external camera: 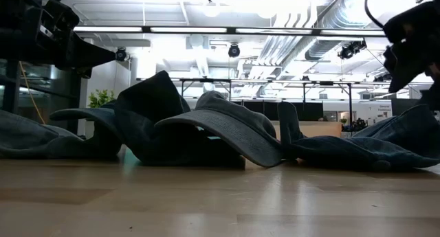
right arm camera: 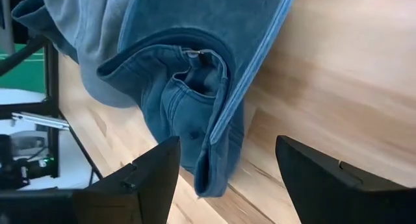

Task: Pick & Place hat
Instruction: Put the right blue cap into the orange bin

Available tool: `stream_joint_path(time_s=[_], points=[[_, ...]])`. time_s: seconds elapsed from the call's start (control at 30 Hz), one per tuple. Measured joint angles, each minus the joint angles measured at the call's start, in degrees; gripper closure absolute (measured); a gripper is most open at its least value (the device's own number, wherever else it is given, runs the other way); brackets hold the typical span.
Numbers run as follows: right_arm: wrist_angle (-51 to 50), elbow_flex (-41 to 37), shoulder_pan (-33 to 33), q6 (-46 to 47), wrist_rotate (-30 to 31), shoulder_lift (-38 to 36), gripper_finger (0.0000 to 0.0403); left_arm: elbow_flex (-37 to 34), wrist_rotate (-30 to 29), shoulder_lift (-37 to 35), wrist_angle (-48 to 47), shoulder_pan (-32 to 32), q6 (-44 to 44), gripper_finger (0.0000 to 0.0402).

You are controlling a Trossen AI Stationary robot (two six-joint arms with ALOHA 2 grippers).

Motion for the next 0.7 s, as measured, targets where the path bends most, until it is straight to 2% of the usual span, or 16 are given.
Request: stream_joint_path(time_s=[0.33,0.7], points=[[11.1,-4.6,0.0,3.8,-1.0,4.0,0.0155,0.0,0.0,0.0,0.0,0.0,0.0,0.0401],[13.1,-4.6,0.0,-3.0,-1.2,8.7,0.0155,0.0,0.0,0.0,0.0,0.0,0.0,0.0401]])
